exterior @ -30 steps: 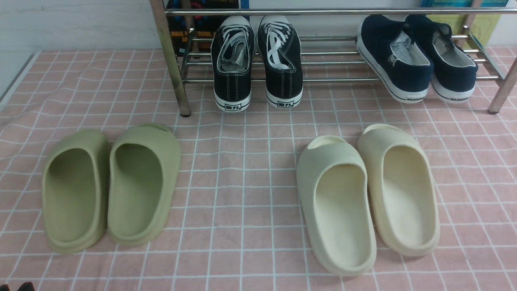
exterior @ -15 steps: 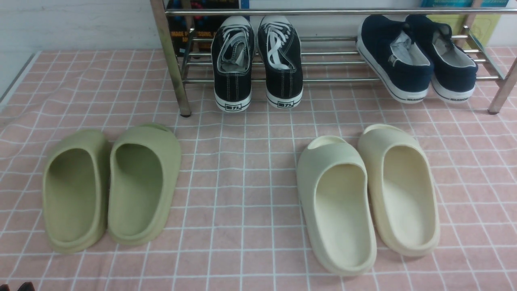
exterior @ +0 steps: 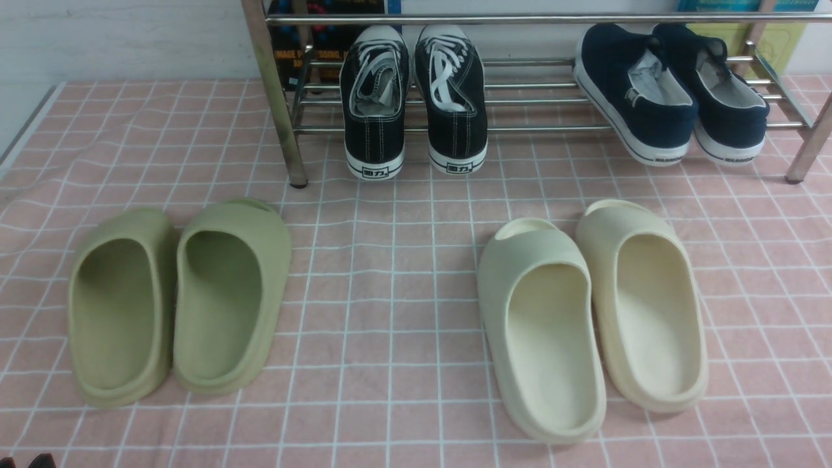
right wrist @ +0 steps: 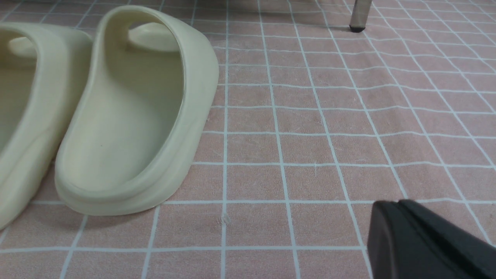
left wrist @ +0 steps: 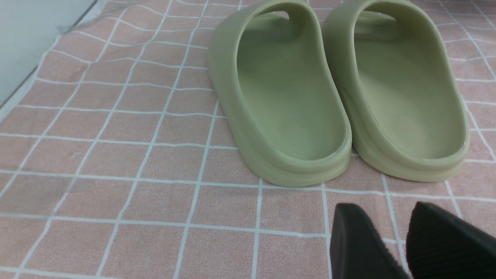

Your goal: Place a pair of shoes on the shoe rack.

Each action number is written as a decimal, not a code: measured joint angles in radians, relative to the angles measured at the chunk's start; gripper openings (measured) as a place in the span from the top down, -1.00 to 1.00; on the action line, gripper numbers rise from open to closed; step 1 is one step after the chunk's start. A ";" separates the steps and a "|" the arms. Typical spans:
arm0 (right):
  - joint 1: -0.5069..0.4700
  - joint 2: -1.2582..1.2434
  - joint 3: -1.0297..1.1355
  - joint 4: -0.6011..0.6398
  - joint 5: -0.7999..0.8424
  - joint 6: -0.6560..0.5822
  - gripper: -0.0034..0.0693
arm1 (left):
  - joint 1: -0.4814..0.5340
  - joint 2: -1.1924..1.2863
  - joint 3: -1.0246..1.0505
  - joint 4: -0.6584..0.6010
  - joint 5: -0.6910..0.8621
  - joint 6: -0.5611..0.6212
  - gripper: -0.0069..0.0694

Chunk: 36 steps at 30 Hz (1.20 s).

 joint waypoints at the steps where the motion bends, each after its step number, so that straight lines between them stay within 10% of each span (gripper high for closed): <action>1: 0.000 0.000 0.000 0.000 0.000 0.000 0.94 | 0.000 0.000 0.000 0.000 0.000 0.000 0.19; 36: 0.000 0.000 0.000 0.000 0.000 0.000 0.84 | 0.000 0.000 0.000 0.000 0.000 0.000 0.19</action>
